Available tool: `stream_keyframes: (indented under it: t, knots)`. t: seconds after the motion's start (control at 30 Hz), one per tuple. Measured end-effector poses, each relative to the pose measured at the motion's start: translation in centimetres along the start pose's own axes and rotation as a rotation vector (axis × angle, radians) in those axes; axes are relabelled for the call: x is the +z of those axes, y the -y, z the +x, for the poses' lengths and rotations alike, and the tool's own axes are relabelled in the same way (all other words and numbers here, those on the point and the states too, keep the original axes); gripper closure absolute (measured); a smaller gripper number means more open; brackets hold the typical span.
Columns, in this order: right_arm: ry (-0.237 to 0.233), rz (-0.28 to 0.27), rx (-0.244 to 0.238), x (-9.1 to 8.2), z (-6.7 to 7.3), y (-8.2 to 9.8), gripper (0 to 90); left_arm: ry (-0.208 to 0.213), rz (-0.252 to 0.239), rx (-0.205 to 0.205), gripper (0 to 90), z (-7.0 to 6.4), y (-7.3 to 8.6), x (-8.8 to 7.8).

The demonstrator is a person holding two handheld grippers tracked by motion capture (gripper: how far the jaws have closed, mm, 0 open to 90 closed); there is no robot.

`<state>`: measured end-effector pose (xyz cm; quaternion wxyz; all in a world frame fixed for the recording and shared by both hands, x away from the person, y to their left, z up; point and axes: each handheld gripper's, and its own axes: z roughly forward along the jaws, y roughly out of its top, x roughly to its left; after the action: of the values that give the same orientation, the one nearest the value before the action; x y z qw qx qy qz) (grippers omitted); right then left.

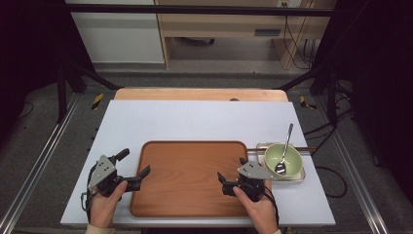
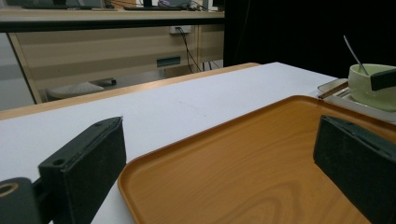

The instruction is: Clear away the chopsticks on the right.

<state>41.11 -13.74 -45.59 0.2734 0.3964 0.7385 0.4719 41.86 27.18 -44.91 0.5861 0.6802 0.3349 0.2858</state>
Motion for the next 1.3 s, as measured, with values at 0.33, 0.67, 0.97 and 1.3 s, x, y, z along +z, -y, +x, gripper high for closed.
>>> stream_keyframes:
  t: [0.33, 0.67, 0.97, 1.3]
  knots:
    - [-0.035, -0.007, 0.036, -0.6, -0.4, -0.3, 9.3, 0.007, 0.006, 0.002, 2.1, 0.2, 0.3, -0.2]
    - [0.024, -0.076, 0.036, -3.2, -1.7, -1.5, 12.5, -0.031, -0.025, 0.051, 2.0, 0.0, 0.3, -1.1]
    - [0.091, -0.075, 0.037, -5.5, -3.5, -1.0, 23.2, -0.103, -0.048, 0.028, 1.2, 1.2, 0.7, -2.4]
    - [0.203, -0.148, 0.08, -8.9, -6.8, -0.9, 33.8, -0.129, -0.044, 0.014, 1.6, 1.1, 1.1, -2.4]
